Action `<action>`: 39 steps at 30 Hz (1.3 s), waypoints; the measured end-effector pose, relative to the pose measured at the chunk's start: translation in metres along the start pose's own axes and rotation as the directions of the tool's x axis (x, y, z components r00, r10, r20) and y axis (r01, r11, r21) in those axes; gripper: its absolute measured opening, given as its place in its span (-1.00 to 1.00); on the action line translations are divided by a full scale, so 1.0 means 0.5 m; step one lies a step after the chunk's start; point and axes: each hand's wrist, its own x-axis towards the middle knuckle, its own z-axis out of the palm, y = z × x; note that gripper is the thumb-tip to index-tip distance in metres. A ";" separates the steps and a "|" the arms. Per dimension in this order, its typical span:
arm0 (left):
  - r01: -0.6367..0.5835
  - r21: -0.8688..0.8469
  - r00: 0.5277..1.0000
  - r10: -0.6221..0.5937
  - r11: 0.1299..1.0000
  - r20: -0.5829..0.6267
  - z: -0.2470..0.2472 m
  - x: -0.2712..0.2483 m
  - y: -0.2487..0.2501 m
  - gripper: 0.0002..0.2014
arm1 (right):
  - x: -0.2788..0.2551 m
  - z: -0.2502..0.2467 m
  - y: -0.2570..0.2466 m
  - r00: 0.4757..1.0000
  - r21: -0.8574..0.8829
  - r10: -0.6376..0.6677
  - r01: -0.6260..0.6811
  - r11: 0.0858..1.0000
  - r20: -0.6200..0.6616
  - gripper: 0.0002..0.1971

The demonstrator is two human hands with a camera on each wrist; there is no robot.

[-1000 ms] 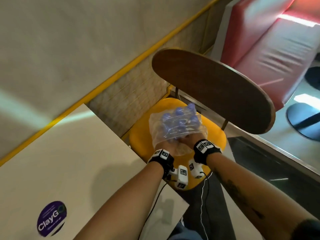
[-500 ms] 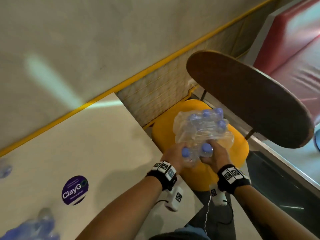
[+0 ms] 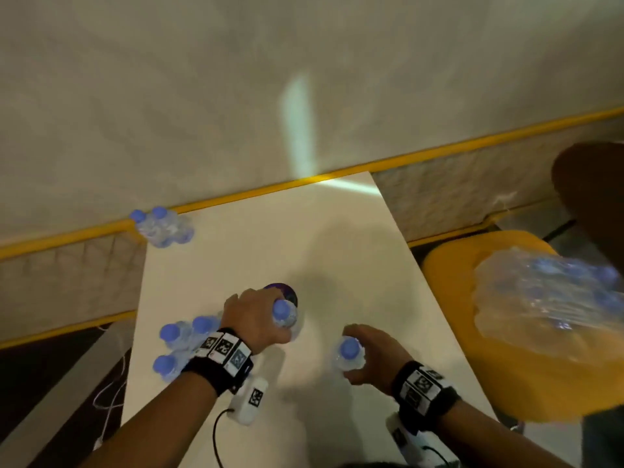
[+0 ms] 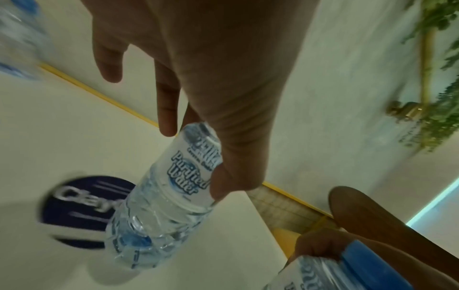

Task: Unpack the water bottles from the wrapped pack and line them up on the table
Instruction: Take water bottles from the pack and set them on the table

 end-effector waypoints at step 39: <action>0.034 0.019 0.946 -0.038 0.999 0.321 -0.020 -0.002 -0.246 -0.66 | 0.195 0.282 -0.322 0.996 -0.107 -0.062 0.068 0.992 0.062 -0.56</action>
